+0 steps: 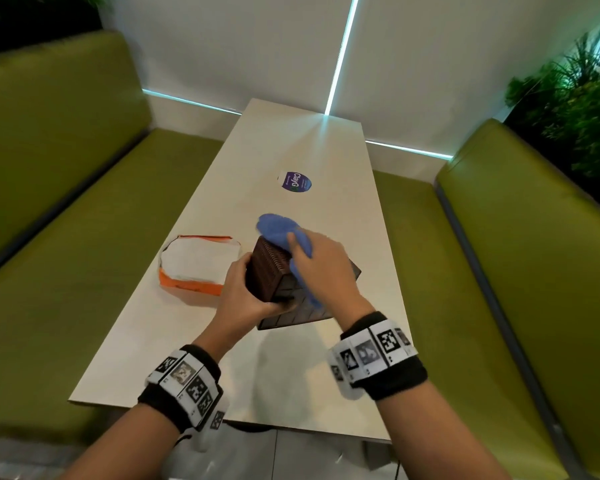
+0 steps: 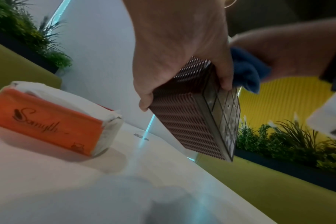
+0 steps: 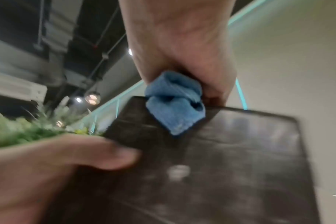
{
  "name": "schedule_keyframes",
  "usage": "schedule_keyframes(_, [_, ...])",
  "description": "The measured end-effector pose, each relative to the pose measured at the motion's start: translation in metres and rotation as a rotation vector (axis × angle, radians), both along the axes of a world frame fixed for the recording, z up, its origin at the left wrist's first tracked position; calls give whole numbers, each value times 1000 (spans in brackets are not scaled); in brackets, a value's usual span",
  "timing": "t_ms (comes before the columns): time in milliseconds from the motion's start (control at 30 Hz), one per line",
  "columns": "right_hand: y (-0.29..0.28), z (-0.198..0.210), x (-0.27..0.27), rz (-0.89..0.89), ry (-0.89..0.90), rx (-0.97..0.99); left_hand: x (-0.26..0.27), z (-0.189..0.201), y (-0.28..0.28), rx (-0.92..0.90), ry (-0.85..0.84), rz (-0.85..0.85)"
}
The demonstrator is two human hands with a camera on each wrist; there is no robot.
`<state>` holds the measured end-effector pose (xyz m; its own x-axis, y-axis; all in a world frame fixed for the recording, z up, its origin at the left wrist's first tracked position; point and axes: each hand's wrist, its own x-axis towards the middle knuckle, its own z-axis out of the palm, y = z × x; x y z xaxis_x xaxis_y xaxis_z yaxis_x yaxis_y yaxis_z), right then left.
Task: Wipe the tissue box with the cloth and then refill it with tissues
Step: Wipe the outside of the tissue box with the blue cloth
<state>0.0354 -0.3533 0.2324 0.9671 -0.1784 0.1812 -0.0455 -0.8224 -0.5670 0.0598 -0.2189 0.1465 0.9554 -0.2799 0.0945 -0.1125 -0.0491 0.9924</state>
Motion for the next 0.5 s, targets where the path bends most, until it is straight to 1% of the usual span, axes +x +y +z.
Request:
schedule_keyframes(67, [-27, -2, 6, -79, 92, 44, 1, -4, 7, 27, 28, 10])
schedule_keyframes(100, [-40, -4, 8, -99, 134, 101, 2, -4, 11, 25, 52, -3])
schedule_keyframes(133, [-50, -6, 7, -107, 172, 209, 3, -4, 14, 17, 90, -18])
schedule_keyframes(233, [-71, -9, -1, -102, 214, 641, 6, -6, 22, -50, 198, -65])
schedule_keyframes(300, [-75, -11, -8, -94, 192, 808, 7, -8, 25, -89, 254, -77])
schedule_keyframes(367, [-78, -16, -14, -105, 179, 850, 10, -13, 26, -114, 300, -85])
schedule_keyframes(433, [-83, -21, -20, -121, 194, 790, 10, -16, 28, -104, 301, -113])
schedule_keyframes(500, [-84, -22, -24, -104, 212, 673, 10, -15, 26, -36, 260, -122])
